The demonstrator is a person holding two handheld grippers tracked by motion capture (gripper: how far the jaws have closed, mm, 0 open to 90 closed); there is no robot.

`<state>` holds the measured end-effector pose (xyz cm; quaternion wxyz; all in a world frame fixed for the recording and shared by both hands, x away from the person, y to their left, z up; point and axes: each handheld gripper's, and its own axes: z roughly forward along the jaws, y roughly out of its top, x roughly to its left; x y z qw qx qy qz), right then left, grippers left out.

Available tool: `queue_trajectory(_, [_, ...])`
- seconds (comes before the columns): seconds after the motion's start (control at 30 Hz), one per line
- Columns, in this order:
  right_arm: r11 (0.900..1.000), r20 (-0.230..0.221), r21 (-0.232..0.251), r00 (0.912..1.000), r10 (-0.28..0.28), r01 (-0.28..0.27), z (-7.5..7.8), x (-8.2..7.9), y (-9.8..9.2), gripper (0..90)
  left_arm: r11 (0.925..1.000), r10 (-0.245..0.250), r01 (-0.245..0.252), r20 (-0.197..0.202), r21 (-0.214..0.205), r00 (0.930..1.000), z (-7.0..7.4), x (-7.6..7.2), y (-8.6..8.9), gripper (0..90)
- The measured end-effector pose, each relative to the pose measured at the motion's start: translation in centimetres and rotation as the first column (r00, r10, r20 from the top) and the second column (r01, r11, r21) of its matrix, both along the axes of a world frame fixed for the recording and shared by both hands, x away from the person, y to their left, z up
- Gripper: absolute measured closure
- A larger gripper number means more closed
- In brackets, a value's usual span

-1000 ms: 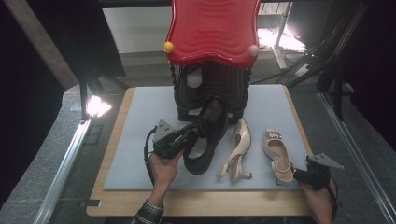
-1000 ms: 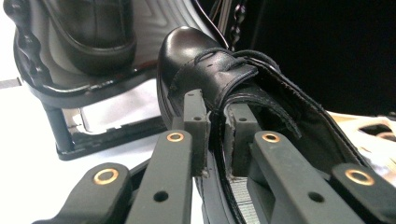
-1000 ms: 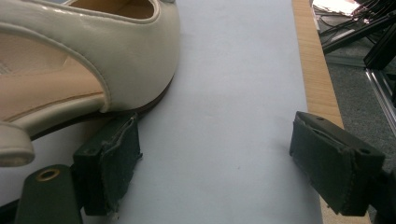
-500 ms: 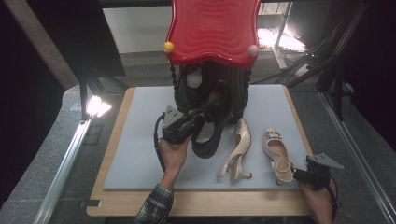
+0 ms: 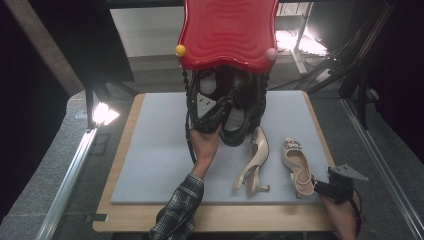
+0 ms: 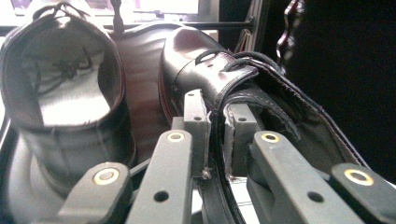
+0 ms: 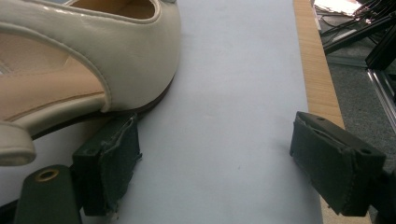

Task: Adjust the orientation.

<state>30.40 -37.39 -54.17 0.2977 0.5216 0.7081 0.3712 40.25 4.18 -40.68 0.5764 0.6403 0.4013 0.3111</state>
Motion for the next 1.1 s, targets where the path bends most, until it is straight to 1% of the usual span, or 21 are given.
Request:
queue_trajectory(0.27, [1.0,0.0,0.0,1.0,0.002,-0.002,0.0,0.0,0.0,15.8,0.9988,0.049,-0.049,0.03,-0.004,0.9983,0.9,2.7,-0.9,82.3])
queue_trajectory(0.33, [1.0,0.0,0.0,1.0,0.002,-0.002,0.0,0.0,0.0,15.7,0.9979,0.064,-0.064,0.036,0.0,0.9973,1.1,3.3,-1.1,82.3])
queue_trajectory(0.4, [1.0,0.0,0.0,1.0,0.002,-0.002,0.0,0.0,0.0,15.7,0.9966,0.082,-0.081,0.043,-0.009,0.9958,1.3,4.0,-1.3,82.3])
queue_trajectory(0.5, [1.0,0.0,0.0,1.0,0.002,-0.002,0.0,0.0,0.0,15.7,0.9948,0.102,-0.102,0.047,-0.006,0.9937,1.4,5.0,-1.6,82.3])
queue_trajectory(0.57, [1.0,0.0,0.0,1.0,0.003,-0.003,0.0,0.0,0.0,15.7,0.9928,0.119,-0.119,0.052,-0.014,0.9915,1.4,5.6,-1.9,82.3])
queue_trajectory(0.63, [1.0,-0.001,0.001,1.0,0.003,-0.003,0.0,0.0,0.0,15.7,0.991,0.134,-0.134,0.059,-0.001,0.9892,1.5,6.2,-2.1,82.3])
queue_trajectory(0.73, [1.0,0.0,0.0,1.0,0.004,-0.004,0.0,0.0,0.0,15.6,0.9876,0.156,-0.157,0.07,0.002,0.9852,1.3,6.8,-2.5,82.3])
queue_trajectory(0.93, [1.0,-0.001,-0.001,1.0,0.004,-0.004,0.0,0.0,-0.1,15.6,0.9817,0.19,-0.19,0.084,-0.01,0.9781,1.2,8.2,-3.3,82.2])
queue_trajectory(1.03, [1.0,-0.001,-0.001,1.0,0.005,-0.005,0.0,0.0,-0.1,15.6,0.9803,0.197,-0.198,0.085,-0.007,0.9766,1.1,8.7,-3.7,82.2])
queue_trajectory(1.07, [1.0,-0.002,0.0,1.0,0.005,-0.005,0.0,0.0,-0.1,15.6,0.9799,0.199,-0.199,0.085,-0.01,0.9763,1.0,8.9,-3.7,82.2])
queue_trajectory(1.1, [1.0,-0.001,-0.001,1.0,0.005,-0.005,0.0,0.0,-0.1,15.5,0.9799,0.199,-0.198,0.076,-0.018,0.977,1.0,9.1,-3.7,82.2])
